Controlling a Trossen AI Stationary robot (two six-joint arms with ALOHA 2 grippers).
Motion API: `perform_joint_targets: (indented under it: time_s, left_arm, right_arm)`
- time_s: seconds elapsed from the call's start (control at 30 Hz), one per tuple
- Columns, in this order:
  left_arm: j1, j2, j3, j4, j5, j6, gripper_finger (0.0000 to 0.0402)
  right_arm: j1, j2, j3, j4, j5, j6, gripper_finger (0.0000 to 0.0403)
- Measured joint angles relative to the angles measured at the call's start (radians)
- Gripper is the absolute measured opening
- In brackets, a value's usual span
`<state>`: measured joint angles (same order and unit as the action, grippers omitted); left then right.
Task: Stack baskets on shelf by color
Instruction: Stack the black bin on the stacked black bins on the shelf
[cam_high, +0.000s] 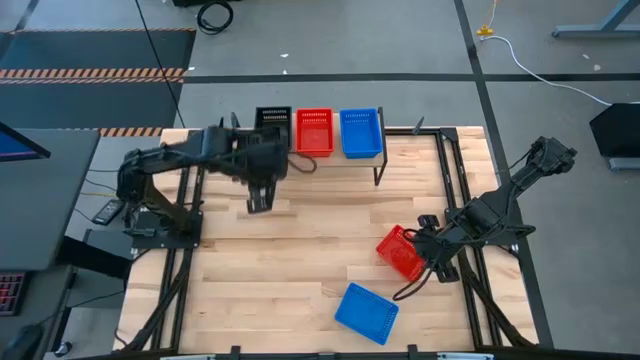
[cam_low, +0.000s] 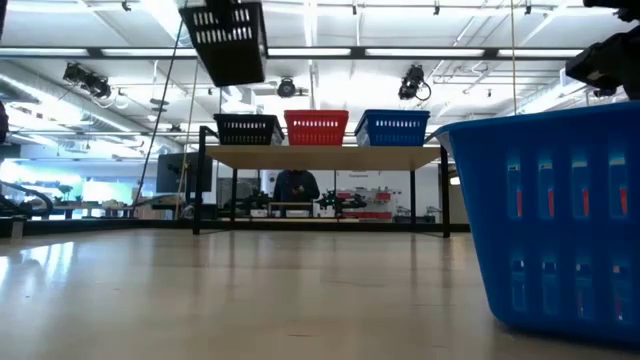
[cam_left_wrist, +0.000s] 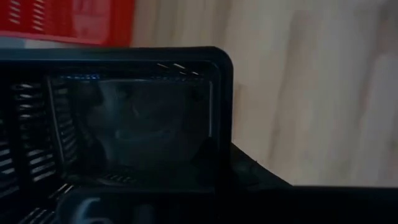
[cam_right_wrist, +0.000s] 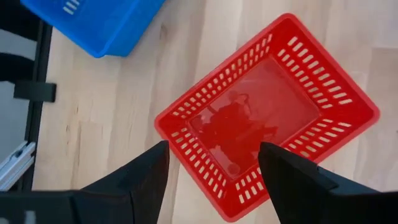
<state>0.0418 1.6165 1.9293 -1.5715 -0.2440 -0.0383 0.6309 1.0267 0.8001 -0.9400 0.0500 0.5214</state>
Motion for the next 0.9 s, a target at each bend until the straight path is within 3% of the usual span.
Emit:
perform_joint_targets:
  time_s: [0.47, 0.9]
  left_arm:
    - [0.316, 0.006, 0.0, 0.096, 0.058, 0.382, 0.0006]
    - [0.452, 0.091, -0.009, 0.202, 0.118, 0.501, 0.0009]
  right_arm:
    - [-0.046, 0.0, 0.0, 0.005, 0.087, 0.071, 0.024]
    - [-0.048, 0.0, 0.0, 0.004, 0.035, 0.278, 0.024]
